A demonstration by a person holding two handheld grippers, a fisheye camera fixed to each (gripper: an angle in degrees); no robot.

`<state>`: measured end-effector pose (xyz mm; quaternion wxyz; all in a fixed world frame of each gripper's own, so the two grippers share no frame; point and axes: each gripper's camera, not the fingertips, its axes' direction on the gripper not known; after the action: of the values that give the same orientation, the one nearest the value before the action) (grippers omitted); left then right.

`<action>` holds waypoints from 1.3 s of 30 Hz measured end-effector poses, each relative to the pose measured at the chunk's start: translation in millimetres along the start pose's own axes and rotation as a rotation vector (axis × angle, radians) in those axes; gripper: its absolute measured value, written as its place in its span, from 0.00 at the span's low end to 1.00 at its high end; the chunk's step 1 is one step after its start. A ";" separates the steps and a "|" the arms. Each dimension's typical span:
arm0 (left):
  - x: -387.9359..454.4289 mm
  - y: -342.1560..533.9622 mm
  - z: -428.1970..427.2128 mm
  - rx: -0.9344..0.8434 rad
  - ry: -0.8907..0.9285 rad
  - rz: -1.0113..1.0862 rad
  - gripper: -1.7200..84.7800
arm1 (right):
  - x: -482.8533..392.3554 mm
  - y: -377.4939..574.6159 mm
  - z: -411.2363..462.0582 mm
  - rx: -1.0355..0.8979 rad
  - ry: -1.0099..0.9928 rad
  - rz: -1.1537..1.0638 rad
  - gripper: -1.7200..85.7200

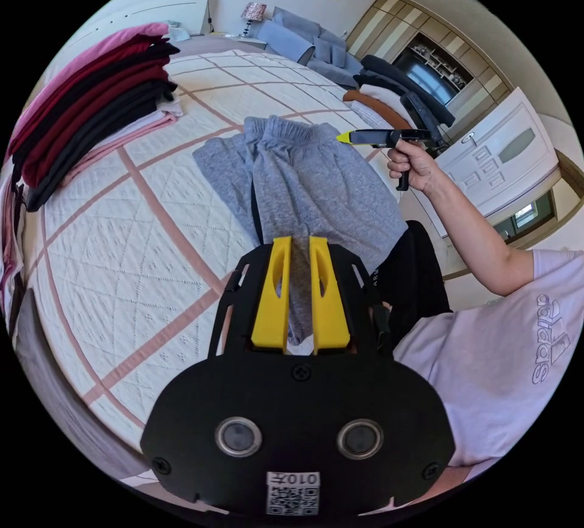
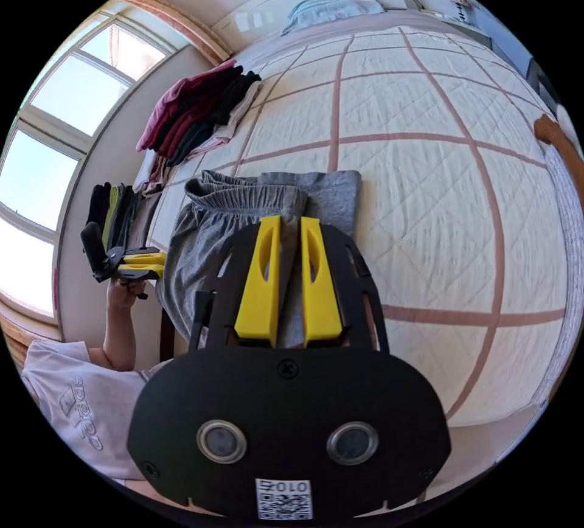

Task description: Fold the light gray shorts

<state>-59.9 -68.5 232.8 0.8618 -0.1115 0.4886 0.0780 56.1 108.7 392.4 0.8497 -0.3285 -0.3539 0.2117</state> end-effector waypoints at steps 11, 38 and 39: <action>1.1 3.0 -22.7 -0.019 -0.038 0.000 0.13 | -23.9 -5.0 -0.5 -0.030 0.262 -0.072 0.06; 2.2 -72.8 7.8 0.147 -0.066 -0.050 0.08 | -27.6 59.2 -47.0 0.124 0.176 -0.085 0.08; 15.7 -52.0 -7.0 0.151 -0.098 -0.025 0.08 | -28.6 66.2 -50.7 0.119 0.171 -0.092 0.08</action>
<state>-44.9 -120.0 221.9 0.8915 -0.0481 0.4490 0.0357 66.3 117.0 305.2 0.9037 -0.2775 -0.2817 0.1642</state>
